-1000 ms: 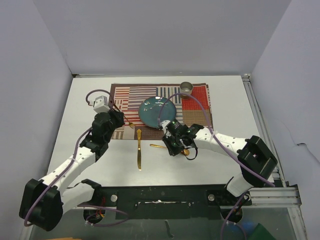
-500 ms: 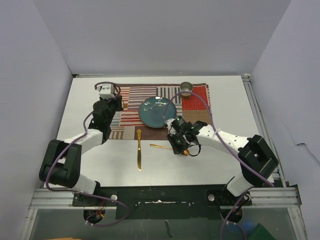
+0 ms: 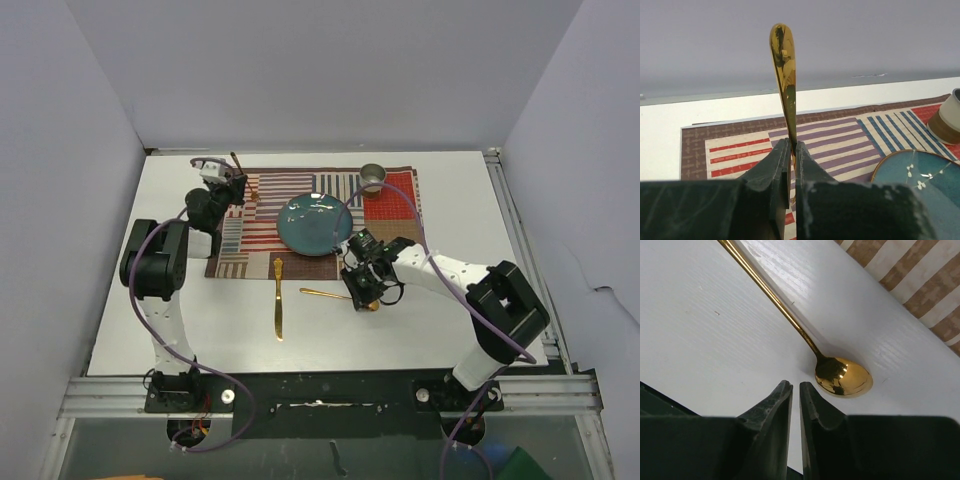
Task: Set the dinner table for one person
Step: Place the fork on the napkin.
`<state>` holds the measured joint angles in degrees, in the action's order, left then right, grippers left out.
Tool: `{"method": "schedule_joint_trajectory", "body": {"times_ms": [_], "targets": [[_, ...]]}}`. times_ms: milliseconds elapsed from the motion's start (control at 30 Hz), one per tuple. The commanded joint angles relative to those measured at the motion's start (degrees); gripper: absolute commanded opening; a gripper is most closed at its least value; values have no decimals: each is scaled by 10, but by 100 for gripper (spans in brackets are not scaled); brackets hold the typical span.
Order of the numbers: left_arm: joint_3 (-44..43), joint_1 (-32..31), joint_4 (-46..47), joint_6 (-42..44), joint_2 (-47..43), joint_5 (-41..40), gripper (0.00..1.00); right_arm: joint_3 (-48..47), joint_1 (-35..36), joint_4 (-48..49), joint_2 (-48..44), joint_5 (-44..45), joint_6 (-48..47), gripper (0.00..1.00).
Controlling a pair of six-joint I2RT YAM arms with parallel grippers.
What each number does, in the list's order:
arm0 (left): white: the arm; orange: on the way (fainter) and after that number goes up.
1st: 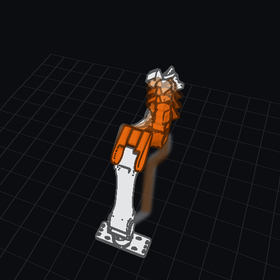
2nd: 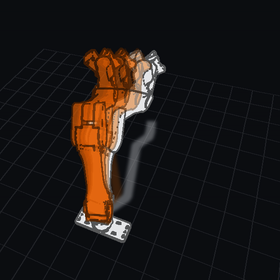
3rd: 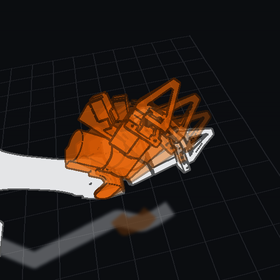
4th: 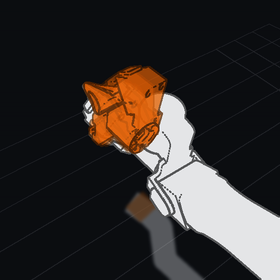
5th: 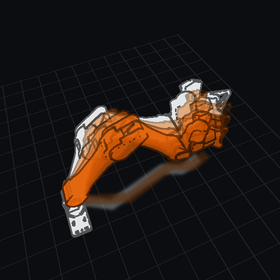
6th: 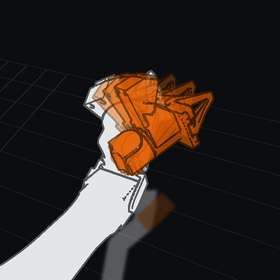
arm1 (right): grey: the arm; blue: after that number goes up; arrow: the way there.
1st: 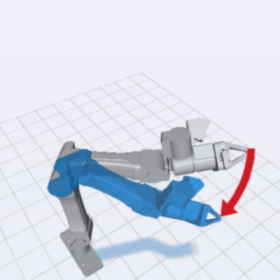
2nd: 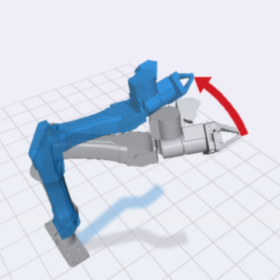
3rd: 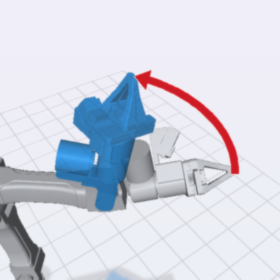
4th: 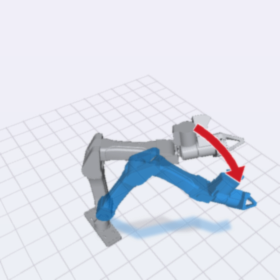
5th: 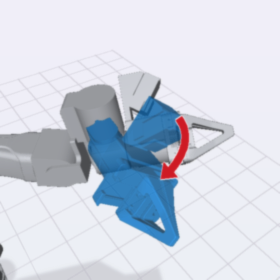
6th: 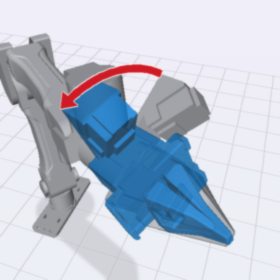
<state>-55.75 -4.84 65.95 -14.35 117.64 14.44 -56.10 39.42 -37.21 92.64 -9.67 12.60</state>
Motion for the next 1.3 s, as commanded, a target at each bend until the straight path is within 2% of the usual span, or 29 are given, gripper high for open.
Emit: {"method": "schedule_joint_trajectory", "body": {"times_ms": [0,200,467,800,833,900,933,1000,1267], "targets": [[-1,0,66,5,2,31,0,-7,-4,-6,-35,-16,5,15],[116,-28,78,6,-66,-33,0,-25,-4,-12,-40,-15,-3,15],[240,-66,4,43,-191,-106,0,-14,4,-10,-87,-20,6,16],[259,-88,-135,36,-321,-183,0,42,19,-6,-170,-22,33,17],[257,-89,-150,25,-333,-188,4,47,20,-7,-177,-21,37,17],[252,-96,-174,6,-356,-194,36,54,22,-7,-190,-20,44,17],[250,-103,-183,2,-365,-197,47,57,23,-7,-196,-21,46,17],[242,-115,-209,-2,-383,-202,61,58,26,-10,-206,-17,51,17],[208,-150,-315,-42,-458,-263,64,52,33,-22,-228,-10,55,18]]}}
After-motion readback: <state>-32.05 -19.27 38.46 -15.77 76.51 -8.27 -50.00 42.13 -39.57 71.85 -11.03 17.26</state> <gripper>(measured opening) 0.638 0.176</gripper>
